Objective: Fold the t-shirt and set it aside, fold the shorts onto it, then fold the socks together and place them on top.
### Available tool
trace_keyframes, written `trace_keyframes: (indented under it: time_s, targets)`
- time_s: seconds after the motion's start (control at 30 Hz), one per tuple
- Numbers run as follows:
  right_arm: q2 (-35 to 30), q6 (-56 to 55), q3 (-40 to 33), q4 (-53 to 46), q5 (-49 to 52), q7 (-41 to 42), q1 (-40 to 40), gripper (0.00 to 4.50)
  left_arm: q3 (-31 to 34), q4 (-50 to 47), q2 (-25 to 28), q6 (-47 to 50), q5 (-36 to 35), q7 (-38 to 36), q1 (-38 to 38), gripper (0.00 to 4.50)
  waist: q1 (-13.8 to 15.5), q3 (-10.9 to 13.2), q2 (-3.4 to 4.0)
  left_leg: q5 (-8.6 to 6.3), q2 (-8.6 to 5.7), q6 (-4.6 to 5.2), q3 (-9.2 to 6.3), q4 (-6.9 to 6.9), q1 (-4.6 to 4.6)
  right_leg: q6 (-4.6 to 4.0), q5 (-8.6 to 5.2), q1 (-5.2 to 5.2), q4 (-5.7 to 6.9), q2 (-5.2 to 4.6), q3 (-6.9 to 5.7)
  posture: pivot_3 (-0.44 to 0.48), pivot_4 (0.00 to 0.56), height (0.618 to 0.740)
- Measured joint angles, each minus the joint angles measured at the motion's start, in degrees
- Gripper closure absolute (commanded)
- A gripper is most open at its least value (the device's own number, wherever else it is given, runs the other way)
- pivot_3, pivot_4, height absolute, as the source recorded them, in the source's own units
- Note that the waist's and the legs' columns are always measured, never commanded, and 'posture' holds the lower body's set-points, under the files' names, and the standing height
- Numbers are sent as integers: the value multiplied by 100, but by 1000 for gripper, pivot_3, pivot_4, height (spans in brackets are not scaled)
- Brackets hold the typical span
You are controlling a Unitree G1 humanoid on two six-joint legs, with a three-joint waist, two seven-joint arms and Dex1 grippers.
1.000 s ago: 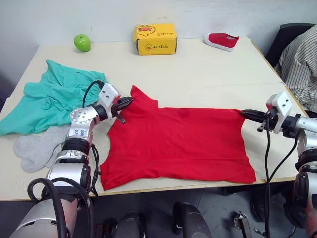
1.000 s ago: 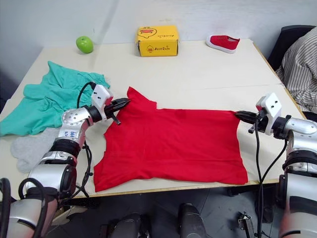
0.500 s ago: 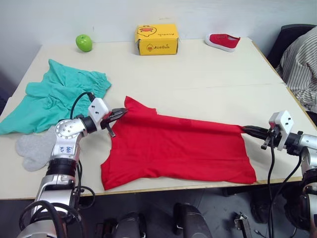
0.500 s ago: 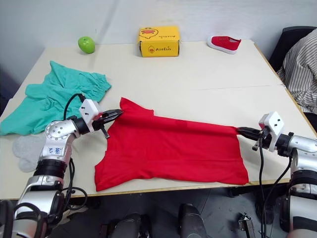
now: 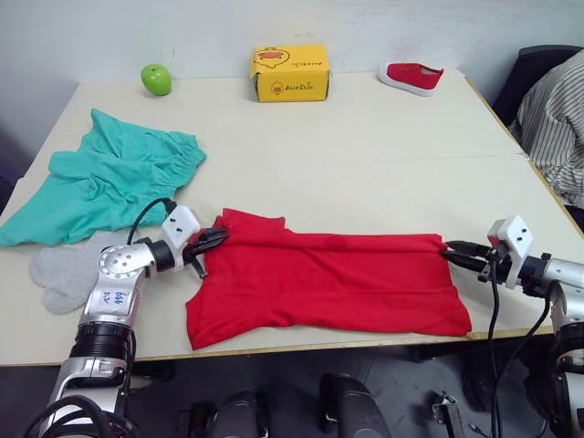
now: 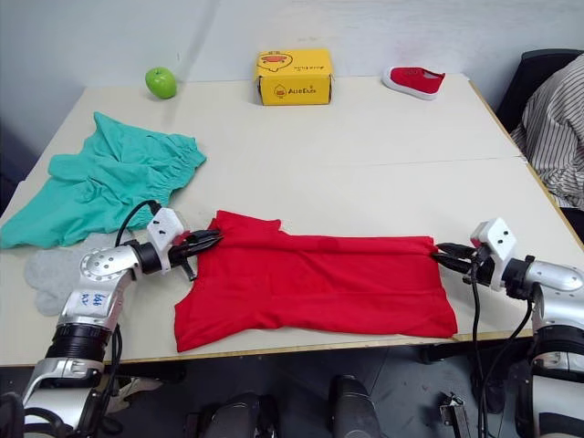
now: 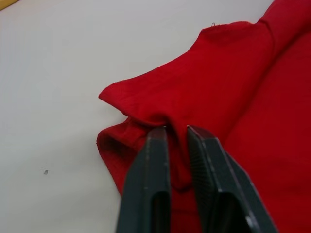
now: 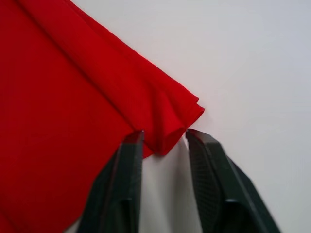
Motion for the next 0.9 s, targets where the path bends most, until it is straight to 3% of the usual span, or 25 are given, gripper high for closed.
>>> trace_keyframes:
  time_s: [0.2, 0.33, 0.5, 0.63, 0.73, 0.83, 0.9]
  targets:
    - [-450, 200, -98, -538, 185, 160, 78, 3, 405, -455, 751, 2722, -1328, -660, -407, 925, 1, 0, 0, 0, 0, 0, -9, -1, 8, 0, 0, 3, 4, 2, 7, 0, 150, 740]
    - [-437, 220, 17, -562, 168, 238, -72, 3, 33, -113, 659, 3046, -1107, -531, -1045, 925, 68, 0, 0, 1, -15, 1, 1, 5, 13, 0, 0, 7, -6, 2, 12, 0, 150, 740]
    - [-343, 48, 320, -261, -73, 264, -443, 3, -525, 868, 87, 2798, -601, -266, -1672, 925, 108, 0, -1, 0, -14, 0, 20, 5, 3, 0, 0, 3, 1, 14, 8, 0, 150, 740]
    - [-288, -136, 499, 126, -246, 286, -626, 3, -773, 1448, -25, 2514, -297, -244, -2013, 925, 117, 1, -1, 0, -13, -1, 27, 1, -1, 0, 0, 0, -4, 16, 7, 0, 150, 740]
    - [-286, -257, 515, 309, -306, 307, -647, 603, -776, 1667, -127, 2275, -236, -251, -2127, 899, 117, 1, -1, 0, -13, 0, 26, 2, 0, 1, 0, 1, -4, 16, 7, 0, 150, 740]
    - [-233, -355, 515, 378, -330, 305, -662, 1619, -784, 1744, -179, 2124, -193, -304, -2128, 899, 112, 1, -1, 0, -12, 0, 25, 3, 0, 1, 0, 1, -2, 16, 8, 0, 150, 740]
    - [-205, -437, 515, 402, -332, 301, -662, 2372, -783, 1815, -198, 2011, -155, -308, -2133, 1314, 108, 1, -1, 0, -12, -1, 23, 3, 1, 0, 0, 0, -1, 16, 9, 0, 150, 740]
